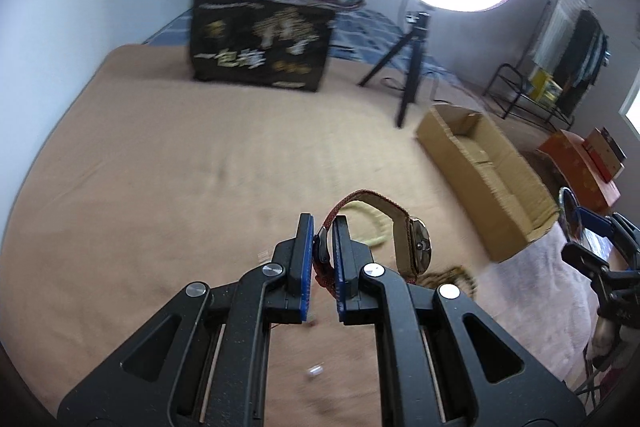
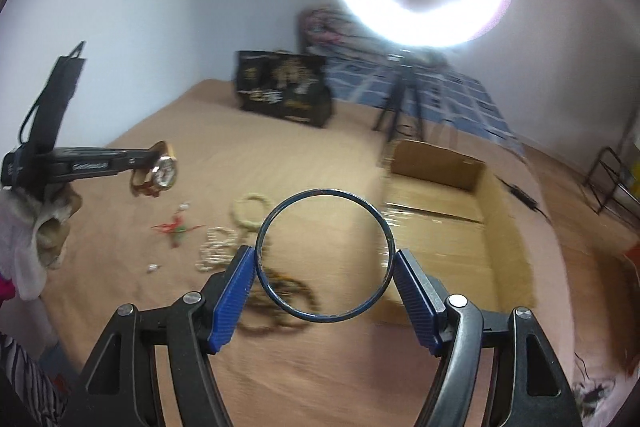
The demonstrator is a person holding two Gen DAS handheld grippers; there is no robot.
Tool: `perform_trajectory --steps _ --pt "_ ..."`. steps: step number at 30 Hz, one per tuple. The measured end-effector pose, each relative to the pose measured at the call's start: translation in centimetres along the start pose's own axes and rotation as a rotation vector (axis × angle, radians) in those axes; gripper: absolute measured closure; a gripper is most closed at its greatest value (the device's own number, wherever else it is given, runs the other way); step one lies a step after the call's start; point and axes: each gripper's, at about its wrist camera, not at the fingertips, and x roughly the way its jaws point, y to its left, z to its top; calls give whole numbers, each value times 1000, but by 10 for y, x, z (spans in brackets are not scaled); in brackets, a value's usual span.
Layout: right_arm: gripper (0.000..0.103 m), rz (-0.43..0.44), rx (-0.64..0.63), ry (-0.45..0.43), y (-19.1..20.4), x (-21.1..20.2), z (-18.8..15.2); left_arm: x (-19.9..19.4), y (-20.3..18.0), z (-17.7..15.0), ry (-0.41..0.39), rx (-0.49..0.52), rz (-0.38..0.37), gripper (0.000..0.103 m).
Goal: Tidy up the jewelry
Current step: 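Carry the watch and bangle into the cardboard box and release both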
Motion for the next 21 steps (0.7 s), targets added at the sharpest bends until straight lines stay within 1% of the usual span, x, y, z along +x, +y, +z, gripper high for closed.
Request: perform_trajectory --steps 5,9,14,21 --pt "31 -66 63 9 -47 -3 -2 17 -38 17 3 25 -53 96" --pt "31 -104 97 14 -76 -4 -4 32 -69 31 5 45 -89 96" --pt "31 -120 138 27 -104 4 -4 51 -106 45 13 74 -125 96" --pt "31 -136 154 49 -126 17 -9 81 -148 57 39 116 -143 96"
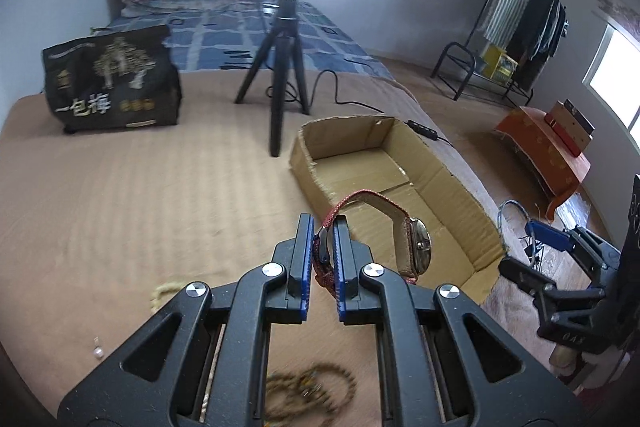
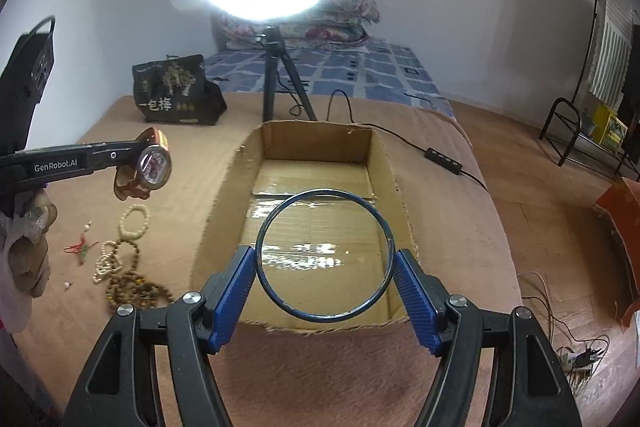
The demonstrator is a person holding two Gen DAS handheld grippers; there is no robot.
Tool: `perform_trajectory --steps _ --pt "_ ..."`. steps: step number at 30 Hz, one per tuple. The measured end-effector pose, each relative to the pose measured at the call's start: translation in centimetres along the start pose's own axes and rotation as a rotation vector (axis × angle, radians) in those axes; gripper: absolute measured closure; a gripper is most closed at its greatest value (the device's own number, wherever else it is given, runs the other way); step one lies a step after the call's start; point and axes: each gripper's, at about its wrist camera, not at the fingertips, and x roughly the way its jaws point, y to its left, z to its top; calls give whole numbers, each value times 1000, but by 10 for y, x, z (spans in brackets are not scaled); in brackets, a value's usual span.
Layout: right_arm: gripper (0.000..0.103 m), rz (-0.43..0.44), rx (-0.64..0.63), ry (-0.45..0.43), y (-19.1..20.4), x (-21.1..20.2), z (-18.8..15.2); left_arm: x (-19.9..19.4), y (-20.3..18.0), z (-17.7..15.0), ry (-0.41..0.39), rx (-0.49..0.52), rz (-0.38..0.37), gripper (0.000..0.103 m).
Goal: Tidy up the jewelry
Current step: 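Carry the watch and bangle into the cardboard box and release both, then return both tools to the jewelry and grasp the pearl stud with the left tool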
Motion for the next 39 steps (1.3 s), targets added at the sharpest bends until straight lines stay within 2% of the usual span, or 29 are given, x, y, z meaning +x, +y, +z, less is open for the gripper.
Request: perform_trajectory --steps 13,16,17,18,20,39 --pt "30 16 33 22 -18 28 1 48 -37 17 56 21 -34 96" --pt "29 6 31 23 -17 30 0 53 -37 15 78 15 -55 82" --pt "26 -1 32 22 -16 30 0 53 -37 15 77 13 -56 77" --pt "21 -2 33 19 -16 30 0 51 -37 15 67 14 -49 76" --pt "18 -5 39 3 -17 26 -1 47 -37 16 55 24 -32 76" --pt "18 -4 43 -24 -3 -8 -2 0 -23 21 0 4 -20 76"
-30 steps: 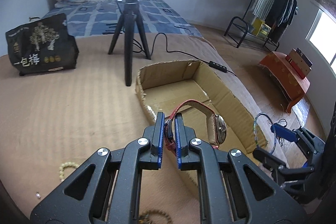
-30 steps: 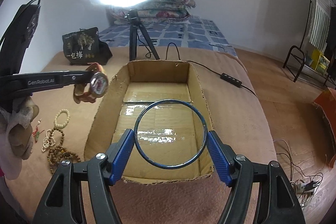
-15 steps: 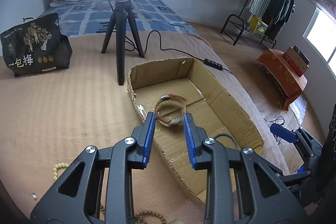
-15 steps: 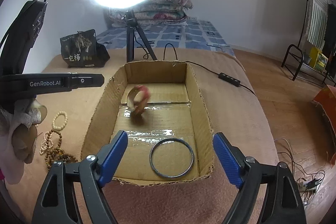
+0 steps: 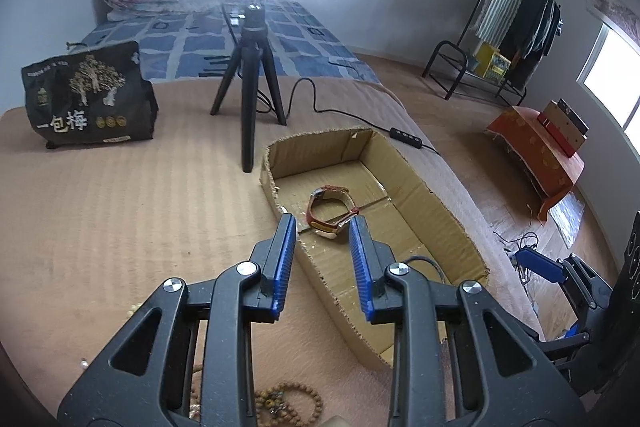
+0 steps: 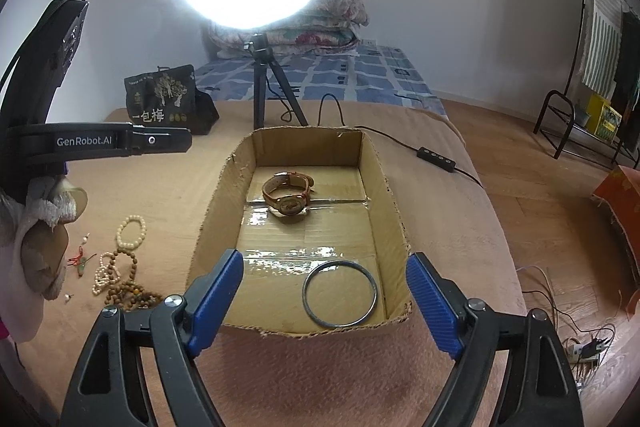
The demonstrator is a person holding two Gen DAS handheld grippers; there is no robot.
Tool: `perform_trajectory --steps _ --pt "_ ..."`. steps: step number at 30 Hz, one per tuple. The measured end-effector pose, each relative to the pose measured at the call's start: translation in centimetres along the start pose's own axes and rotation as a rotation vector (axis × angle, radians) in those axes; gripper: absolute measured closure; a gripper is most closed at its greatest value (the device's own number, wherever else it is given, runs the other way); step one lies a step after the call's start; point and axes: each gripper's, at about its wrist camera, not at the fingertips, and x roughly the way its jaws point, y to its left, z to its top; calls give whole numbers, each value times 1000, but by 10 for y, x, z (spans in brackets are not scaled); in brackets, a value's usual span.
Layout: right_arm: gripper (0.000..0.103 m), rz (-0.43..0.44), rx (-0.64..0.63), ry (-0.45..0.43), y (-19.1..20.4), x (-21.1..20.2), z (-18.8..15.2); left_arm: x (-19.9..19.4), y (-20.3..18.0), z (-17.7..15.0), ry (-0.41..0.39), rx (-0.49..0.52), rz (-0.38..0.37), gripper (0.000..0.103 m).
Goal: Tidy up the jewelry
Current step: 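Return both tools to the jewelry and grasp the pearl stud with the left tool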
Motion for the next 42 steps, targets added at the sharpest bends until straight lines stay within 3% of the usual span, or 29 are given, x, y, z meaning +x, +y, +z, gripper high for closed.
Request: perform_trajectory --steps 7,9,11,19,26,38,41,42 --pt "17 15 -30 -7 20 -20 -1 -37 21 -2 -34 5 38 75" --pt "15 24 -42 -8 28 -25 -2 -50 31 -5 -53 4 58 55" --pt "13 40 -54 -9 38 -29 -4 -65 40 -7 -83 7 78 49" --pt "8 105 -116 14 83 -31 -15 -124 86 -30 -126 25 156 49" --pt "8 152 -170 57 117 -19 -30 -149 130 -76 -82 -14 177 49" --pt "8 205 -206 139 155 14 -52 -129 158 -179 71 -50 162 50" --pt "8 221 -215 161 165 25 -59 -118 158 -196 117 -39 155 66" --pt "8 223 -219 171 170 30 -61 -115 158 -201 129 -41 150 67"
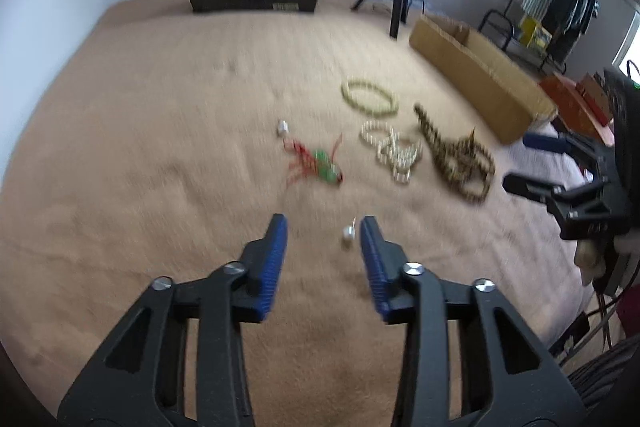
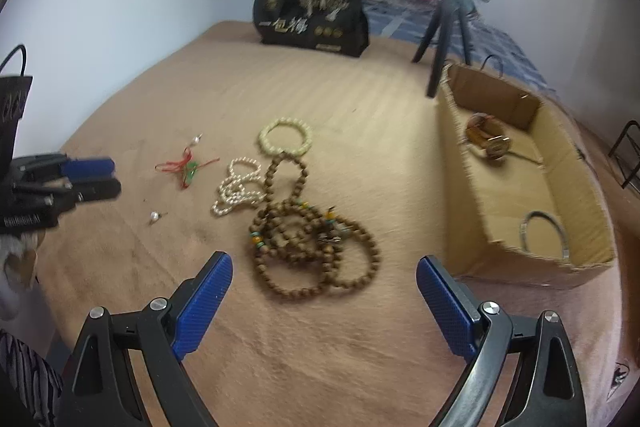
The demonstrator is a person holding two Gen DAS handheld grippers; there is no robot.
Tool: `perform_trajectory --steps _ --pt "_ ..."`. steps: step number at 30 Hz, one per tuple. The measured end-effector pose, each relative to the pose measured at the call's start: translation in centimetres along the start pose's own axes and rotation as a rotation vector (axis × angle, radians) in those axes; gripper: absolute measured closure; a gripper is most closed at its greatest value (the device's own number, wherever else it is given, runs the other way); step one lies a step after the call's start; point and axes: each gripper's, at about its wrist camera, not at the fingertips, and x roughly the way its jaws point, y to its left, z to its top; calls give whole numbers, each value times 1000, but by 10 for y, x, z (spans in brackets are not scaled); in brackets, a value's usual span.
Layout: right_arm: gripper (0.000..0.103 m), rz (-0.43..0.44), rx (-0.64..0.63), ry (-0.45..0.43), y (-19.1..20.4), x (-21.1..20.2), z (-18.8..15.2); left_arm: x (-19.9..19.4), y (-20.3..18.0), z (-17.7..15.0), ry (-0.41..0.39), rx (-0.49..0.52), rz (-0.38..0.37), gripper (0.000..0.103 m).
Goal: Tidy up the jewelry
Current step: 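Return both tools to the jewelry and grasp the pearl stud with the left tool, then grasp the brown wooden bead strand with the right tool while the left holds the pearl stud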
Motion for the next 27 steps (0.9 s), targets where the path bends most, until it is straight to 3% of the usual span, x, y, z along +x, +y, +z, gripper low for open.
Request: perform_trajectory --steps 4,9,16,18,23,27 --pt "8 7 -4 19 8 15 0 7 -2 -10 18 3 -32 67" --pt "8 6 -13 43 14 32 5 15 -7 -10 28 35 -32 75" --pt "8 -4 -13 62 17 45 10 30 -6 -5 33 38 -32 76" --pt "8 -9 -16 67 16 46 10 33 -6 -5 37 45 -29 83" --pt "8 -14 -5 77 14 51 12 37 -7 -5 41 59 -37 85" --pt "8 -13 2 88 15 58 15 39 -10 -7 39 80 -32 95"
